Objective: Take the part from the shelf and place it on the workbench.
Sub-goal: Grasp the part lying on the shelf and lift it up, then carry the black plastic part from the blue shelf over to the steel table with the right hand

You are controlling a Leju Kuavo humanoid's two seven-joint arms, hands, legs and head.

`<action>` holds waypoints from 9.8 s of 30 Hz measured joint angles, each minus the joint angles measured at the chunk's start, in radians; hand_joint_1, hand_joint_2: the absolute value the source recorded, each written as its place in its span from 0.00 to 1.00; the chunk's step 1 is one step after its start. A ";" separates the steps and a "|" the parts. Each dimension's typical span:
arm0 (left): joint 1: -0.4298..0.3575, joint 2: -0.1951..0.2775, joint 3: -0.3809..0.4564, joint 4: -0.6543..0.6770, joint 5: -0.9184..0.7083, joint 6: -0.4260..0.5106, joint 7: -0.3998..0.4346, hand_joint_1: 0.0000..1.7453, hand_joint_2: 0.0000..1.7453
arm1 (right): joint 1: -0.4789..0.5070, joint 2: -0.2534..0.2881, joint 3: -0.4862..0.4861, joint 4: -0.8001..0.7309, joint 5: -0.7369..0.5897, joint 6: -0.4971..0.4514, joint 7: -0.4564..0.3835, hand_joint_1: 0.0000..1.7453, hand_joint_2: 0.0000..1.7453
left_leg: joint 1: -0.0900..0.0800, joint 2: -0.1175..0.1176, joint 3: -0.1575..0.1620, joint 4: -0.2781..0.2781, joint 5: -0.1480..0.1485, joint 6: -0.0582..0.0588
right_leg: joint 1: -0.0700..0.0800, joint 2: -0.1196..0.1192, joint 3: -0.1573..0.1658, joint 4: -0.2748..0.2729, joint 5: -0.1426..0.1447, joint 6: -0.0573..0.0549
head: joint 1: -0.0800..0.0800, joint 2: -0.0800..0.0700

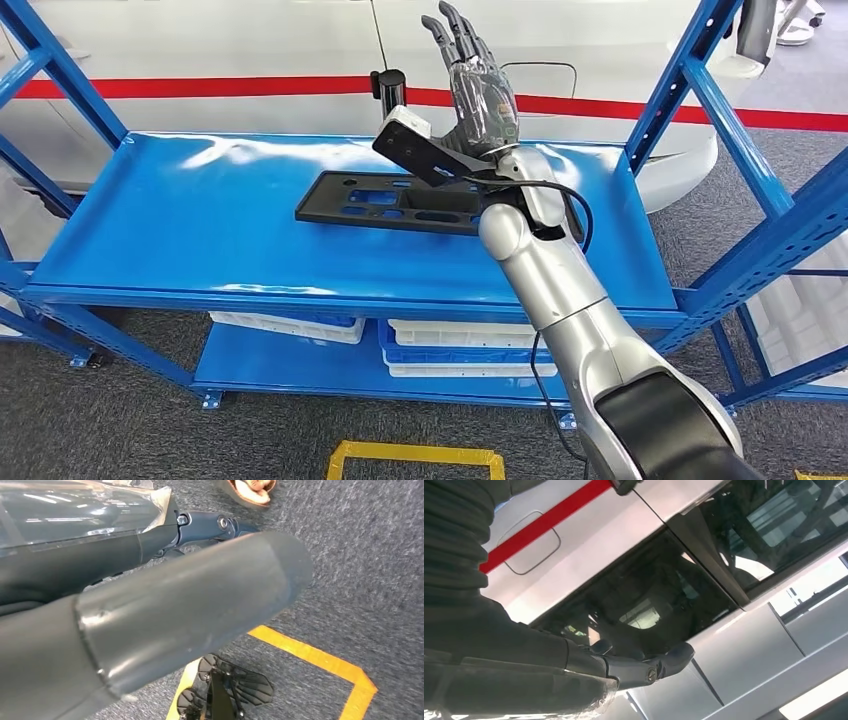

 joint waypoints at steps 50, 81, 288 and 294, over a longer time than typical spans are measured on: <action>0.013 -0.007 -0.111 0.014 -0.210 0.015 0.575 0.00 0.00 | 0.101 -0.026 0.070 -0.166 0.000 0.051 -0.047 0.00 1.00 | -0.021 -0.012 -0.002 0.010 -0.007 -0.026 | -0.018 -0.002 0.002 -0.056 0.054 0.020 | 0.012 0.000; 0.025 -0.012 -0.134 0.014 -0.292 -0.009 0.566 0.00 0.00 | 0.503 -0.295 0.374 -0.499 0.134 0.134 0.055 0.00 1.00 | -0.018 -0.011 -0.002 0.010 -0.010 -0.025 | -0.019 -0.002 0.000 -0.057 0.051 0.023 | 0.012 0.000; 0.001 -0.046 0.218 0.009 -0.205 -0.036 0.122 0.00 1.00 | 0.272 -0.184 0.019 -0.466 -0.403 -0.054 -0.086 1.00 1.00 | 0.031 -0.010 0.062 0.067 -0.105 -0.082 | -0.029 -0.018 -0.065 -0.012 0.087 0.032 | -0.001 0.000; 0.000 -0.047 0.218 0.009 -0.207 -0.037 0.122 0.00 1.00 | 0.275 -0.195 0.009 -0.467 -0.394 -0.055 -0.078 1.00 1.00 | 0.020 0.002 0.005 0.042 -0.038 -0.013 | -0.026 -0.012 -0.139 0.116 -0.011 0.036 | 0.009 0.000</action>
